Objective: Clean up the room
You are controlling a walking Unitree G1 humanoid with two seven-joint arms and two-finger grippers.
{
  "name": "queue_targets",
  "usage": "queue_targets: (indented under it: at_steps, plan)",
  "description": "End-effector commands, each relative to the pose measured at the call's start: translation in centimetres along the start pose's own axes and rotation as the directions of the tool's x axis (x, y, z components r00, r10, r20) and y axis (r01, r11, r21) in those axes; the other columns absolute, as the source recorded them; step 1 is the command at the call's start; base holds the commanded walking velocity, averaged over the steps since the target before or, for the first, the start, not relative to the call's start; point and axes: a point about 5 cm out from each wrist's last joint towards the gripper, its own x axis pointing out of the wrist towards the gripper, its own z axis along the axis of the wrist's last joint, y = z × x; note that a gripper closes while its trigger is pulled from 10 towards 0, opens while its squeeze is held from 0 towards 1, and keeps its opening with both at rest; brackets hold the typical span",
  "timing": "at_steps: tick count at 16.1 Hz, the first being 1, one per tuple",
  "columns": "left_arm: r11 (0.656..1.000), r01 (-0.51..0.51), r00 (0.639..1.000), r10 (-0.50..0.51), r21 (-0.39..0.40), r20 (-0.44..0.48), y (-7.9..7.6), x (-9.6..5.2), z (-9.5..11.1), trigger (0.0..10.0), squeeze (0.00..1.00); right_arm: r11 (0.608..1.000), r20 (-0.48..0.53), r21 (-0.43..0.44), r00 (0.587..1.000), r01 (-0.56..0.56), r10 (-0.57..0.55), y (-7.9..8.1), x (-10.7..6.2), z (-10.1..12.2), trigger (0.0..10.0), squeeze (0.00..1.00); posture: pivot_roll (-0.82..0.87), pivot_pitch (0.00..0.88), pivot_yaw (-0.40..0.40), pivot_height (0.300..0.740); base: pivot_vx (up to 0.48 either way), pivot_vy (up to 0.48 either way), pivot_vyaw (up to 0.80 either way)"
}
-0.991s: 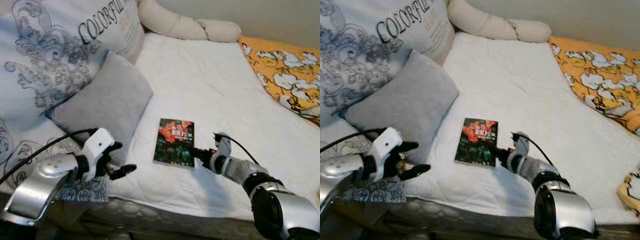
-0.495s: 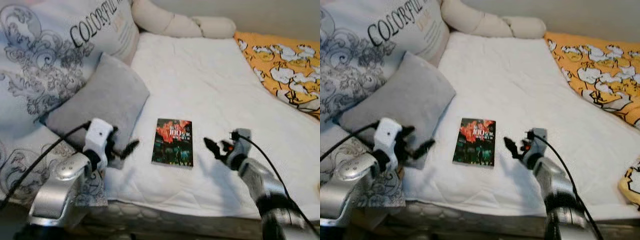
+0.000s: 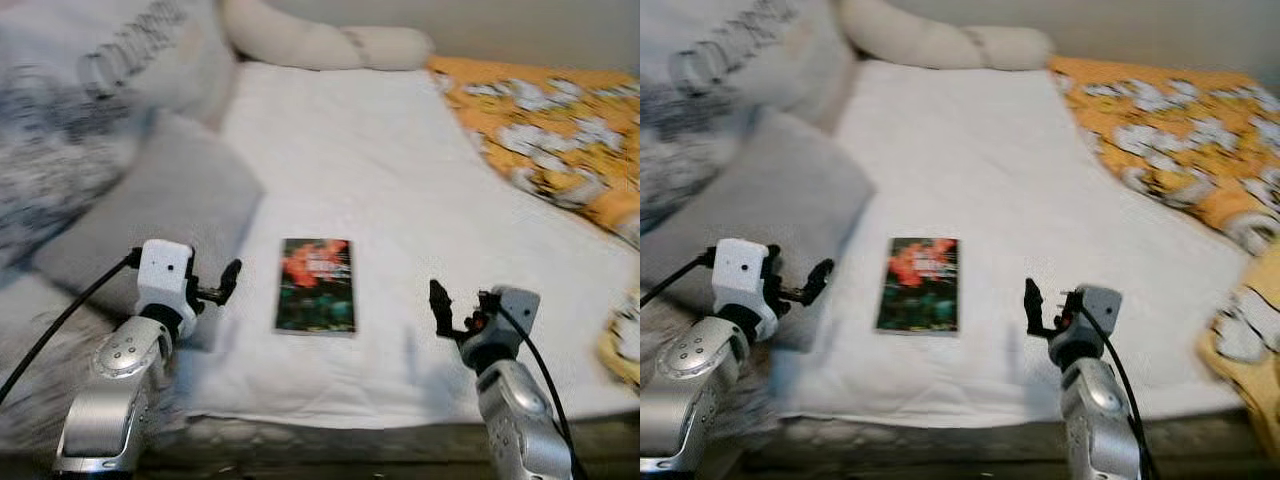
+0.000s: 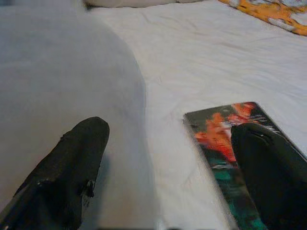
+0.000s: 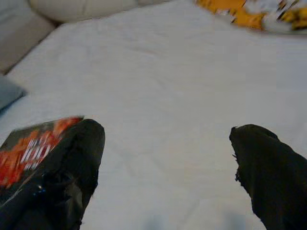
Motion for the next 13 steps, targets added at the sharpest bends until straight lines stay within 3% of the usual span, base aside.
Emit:
queue_targets:
  at_steps: [1,3,10,13]
  plan:
    - [0.999,0.005,1.0,-0.005,0.032,-0.005,-0.2,0.1,0.0,10.0,0.0,0.999,0.044,-0.031,0.999,-0.015,0.016,0.5,0.3,1.3,10.0,1.0,0.05,0.0,-0.059,0.74,0.0,-0.274,0.0]
    - [0.999,-0.025,1.0,0.025,0.041,-0.011,0.3,0.4,-0.2,10.0,0.0,0.996,0.045,-0.081,0.998,-0.038,0.041,1.0,0.5,1.6,10.0,1.0,0.05,0.0,-0.058,0.74,0.0,-0.276,0.0]
    - [0.997,-0.059,0.998,0.059,0.045,-0.005,0.4,1.5,0.3,10.0,0.0,0.997,0.046,-0.052,0.997,-0.053,0.056,2.0,1.2,2.2,10.0,1.0,0.06,0.0,-0.055,0.74,0.0,-0.286,0.0]
    - [0.997,-0.055,0.998,0.055,0.051,-0.009,0.2,1.7,0.1,10.0,0.0,0.995,0.034,-0.09,0.998,-0.054,0.057,1.8,1.3,2.2,10.0,1.0,0.06,0.0,-0.065,0.74,0.0,-0.375,0.0]
